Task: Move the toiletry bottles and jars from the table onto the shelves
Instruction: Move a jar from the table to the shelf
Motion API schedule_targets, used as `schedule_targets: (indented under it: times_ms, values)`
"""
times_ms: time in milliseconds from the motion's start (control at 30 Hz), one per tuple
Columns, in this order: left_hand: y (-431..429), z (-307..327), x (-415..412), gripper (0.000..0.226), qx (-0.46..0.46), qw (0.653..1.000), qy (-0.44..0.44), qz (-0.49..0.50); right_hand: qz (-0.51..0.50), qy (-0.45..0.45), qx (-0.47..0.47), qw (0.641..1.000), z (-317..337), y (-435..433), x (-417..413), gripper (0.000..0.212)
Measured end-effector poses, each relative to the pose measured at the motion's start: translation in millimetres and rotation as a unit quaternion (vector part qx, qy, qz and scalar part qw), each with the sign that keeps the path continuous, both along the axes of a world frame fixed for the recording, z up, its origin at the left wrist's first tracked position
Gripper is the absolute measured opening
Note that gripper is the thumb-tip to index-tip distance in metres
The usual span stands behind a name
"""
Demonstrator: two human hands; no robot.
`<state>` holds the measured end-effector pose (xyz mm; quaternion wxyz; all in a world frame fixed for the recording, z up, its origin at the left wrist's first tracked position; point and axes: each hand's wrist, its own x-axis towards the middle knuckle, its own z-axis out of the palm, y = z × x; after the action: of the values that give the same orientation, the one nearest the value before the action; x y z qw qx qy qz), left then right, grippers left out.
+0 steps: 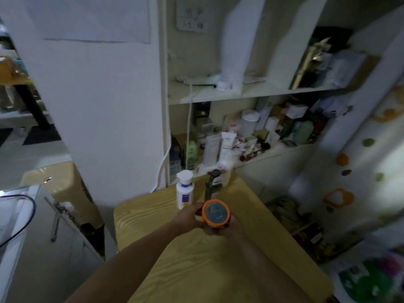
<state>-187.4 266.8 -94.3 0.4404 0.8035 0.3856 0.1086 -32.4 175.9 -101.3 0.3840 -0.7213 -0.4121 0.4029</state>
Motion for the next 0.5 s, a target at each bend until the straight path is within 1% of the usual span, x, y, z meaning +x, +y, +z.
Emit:
schedule_targets:
  times_ms: [33,67,100,133,200,300,367,433,467,500]
  values:
    - [-11,4,14,0.062,0.004,1.0,-0.001,-0.017,-0.016,0.008,0.004,1.0,9,-17,9,0.063]
    - [-24,8,29,0.061,0.007,0.999,-0.008,-0.035,-0.032,0.008,0.003,0.999,14,-34,21,0.057]
    - [-39,14,46,0.06,0.008,0.999,-0.011,-0.053,-0.048,0.005,0.011,0.999,18,-54,34,0.051]
    - [-56,20,64,0.059,0.006,0.997,-0.019,-0.072,-0.064,-0.01,0.014,0.998,20,-74,50,0.05]
    - [-92,28,102,0.059,-0.002,0.994,-0.034,-0.107,-0.124,-0.018,0.03,0.992,30,-121,81,0.05]
    - [-161,44,166,0.055,-0.025,0.984,-0.063,-0.163,-0.147,-0.044,0.014,0.988,53,-208,126,0.057]
    - [-211,51,210,0.054,-0.046,0.972,-0.077,-0.217,-0.202,-0.045,0.02,0.978,63,-273,155,0.058]
    - [-262,54,254,0.054,-0.043,0.958,-0.095,-0.267,-0.228,-0.061,0.02,0.971,73,-341,180,0.057]
    - [-291,60,272,0.055,-0.05,0.949,-0.099,-0.295,-0.242,-0.076,0.015,0.967,80,-375,190,0.057]
    - [-319,60,294,0.061,-0.059,0.939,-0.102,-0.322,-0.263,-0.087,0.016,0.961,84,-411,201,0.056]
